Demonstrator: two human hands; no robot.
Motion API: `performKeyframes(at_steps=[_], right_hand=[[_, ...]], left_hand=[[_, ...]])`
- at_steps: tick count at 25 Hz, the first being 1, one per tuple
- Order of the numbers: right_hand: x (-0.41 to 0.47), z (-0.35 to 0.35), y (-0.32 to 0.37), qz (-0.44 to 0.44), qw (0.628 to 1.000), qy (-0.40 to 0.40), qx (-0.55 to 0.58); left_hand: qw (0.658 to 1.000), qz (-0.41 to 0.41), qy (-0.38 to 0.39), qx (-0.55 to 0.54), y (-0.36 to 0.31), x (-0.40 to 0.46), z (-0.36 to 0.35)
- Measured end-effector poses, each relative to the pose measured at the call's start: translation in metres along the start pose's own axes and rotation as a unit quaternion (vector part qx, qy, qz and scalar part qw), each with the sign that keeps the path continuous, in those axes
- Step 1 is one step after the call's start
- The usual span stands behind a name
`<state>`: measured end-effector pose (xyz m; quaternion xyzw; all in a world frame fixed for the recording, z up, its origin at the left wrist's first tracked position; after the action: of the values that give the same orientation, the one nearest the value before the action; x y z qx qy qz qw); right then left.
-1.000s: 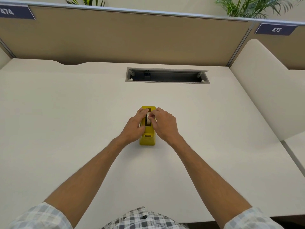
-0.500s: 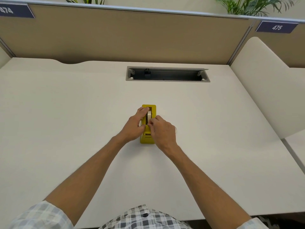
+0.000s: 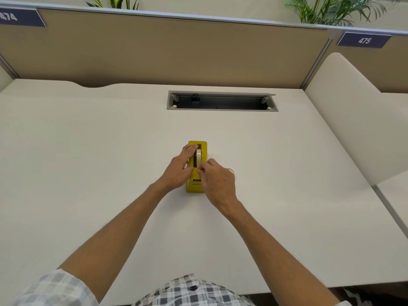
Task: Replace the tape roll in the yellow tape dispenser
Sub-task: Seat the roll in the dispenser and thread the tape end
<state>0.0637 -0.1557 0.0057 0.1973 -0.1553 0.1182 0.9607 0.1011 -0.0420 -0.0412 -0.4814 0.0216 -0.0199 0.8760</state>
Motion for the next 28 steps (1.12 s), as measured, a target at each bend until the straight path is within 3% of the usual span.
performKeyframes(at_steps=[10, 28], right_hand=[[-0.007, 0.002, 0.006, 0.001, 1.000, 0.012, 0.010], [-0.037, 0.005, 0.007, 0.017, 1.000, 0.002, 0.012]], left_hand=[[1.000, -0.004, -0.002, -0.007, -0.003, -0.005, 0.002], [0.993, -0.005, -0.112, 0.038, 0.000, -0.020, 0.007]])
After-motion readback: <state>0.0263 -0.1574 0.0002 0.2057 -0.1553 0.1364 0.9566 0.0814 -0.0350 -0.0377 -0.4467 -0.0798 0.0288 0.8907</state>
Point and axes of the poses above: each hand's wrist, its own x-axis towards the middle knuckle, its own z-axis out of the back of the hand, y = z × x, the point moved 8 cm from there along x, towards the middle knuckle, and after that the axes turned 8 degrees about -y, right-handed, at the moved point
